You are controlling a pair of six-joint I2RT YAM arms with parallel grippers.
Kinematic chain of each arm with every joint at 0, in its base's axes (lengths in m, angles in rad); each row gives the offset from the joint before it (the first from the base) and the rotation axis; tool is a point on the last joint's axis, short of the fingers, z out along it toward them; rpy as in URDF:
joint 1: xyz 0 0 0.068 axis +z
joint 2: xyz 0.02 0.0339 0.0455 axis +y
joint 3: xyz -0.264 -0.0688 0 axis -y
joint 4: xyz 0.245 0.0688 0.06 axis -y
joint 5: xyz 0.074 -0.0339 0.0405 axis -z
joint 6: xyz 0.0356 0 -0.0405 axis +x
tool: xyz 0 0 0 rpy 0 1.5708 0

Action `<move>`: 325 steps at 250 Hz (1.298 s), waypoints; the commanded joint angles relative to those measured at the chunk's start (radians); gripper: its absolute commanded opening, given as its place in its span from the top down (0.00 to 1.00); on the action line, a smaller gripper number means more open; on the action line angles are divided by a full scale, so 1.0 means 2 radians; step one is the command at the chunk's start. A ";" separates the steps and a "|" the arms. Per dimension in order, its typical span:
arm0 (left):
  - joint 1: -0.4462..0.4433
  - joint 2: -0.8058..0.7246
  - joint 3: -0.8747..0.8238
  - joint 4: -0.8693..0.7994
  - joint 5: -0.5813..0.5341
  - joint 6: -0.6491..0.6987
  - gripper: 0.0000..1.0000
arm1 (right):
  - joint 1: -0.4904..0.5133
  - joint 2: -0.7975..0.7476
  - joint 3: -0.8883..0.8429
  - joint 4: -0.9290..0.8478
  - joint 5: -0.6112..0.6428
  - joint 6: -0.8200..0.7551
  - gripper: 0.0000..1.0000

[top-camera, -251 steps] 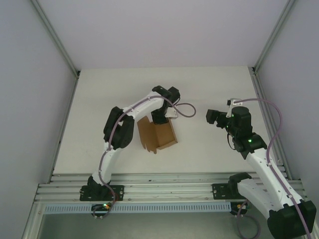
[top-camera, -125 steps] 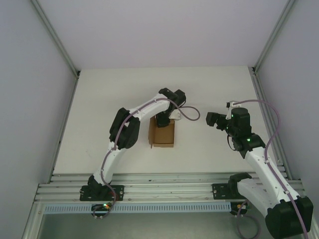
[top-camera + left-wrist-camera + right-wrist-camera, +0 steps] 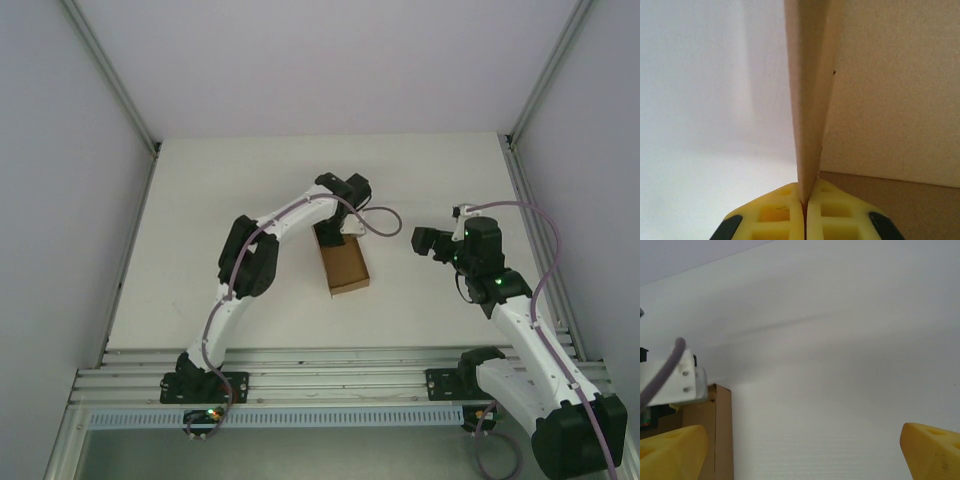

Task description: Assemble paper box

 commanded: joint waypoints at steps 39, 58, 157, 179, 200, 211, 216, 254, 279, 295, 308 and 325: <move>0.010 -0.072 -0.084 0.155 -0.114 -0.127 1.00 | -0.001 0.008 -0.010 0.012 -0.062 0.032 0.00; 0.010 -0.098 -0.094 0.186 -0.162 -0.189 1.00 | 0.011 0.027 -0.009 0.032 -0.084 0.047 0.00; -0.025 -0.186 -0.147 0.240 -0.215 -0.407 1.00 | 0.129 0.171 0.077 0.134 0.045 0.060 0.13; -0.028 -0.201 -0.164 0.252 -0.208 -0.432 1.00 | 0.136 0.197 0.093 0.151 0.095 0.051 0.18; -0.031 -0.216 -0.187 0.271 -0.203 -0.462 1.00 | 0.137 0.217 0.094 0.199 0.094 0.051 0.25; -0.033 -0.225 -0.200 0.284 -0.202 -0.480 1.00 | 0.137 0.229 0.103 0.208 0.090 0.053 0.29; -0.033 -0.230 -0.207 0.292 -0.195 -0.480 1.00 | 0.137 0.234 0.107 0.208 0.091 0.053 0.30; -0.034 -0.263 -0.250 0.346 -0.173 -0.497 1.00 | 0.148 0.275 0.135 0.209 0.111 0.050 0.39; -0.035 -0.278 -0.267 0.368 -0.157 -0.504 1.00 | 0.155 0.296 0.152 0.212 0.126 0.045 0.41; -0.036 -0.286 -0.276 0.382 -0.139 -0.497 1.00 | 0.155 0.309 0.158 0.223 0.126 0.044 0.43; -0.038 -0.290 -0.281 0.388 -0.135 -0.494 1.00 | 0.155 0.317 0.166 0.223 0.128 0.045 0.48; -0.039 -0.290 -0.280 0.383 -0.139 -0.495 1.00 | 0.155 0.322 0.175 0.218 0.134 0.048 0.59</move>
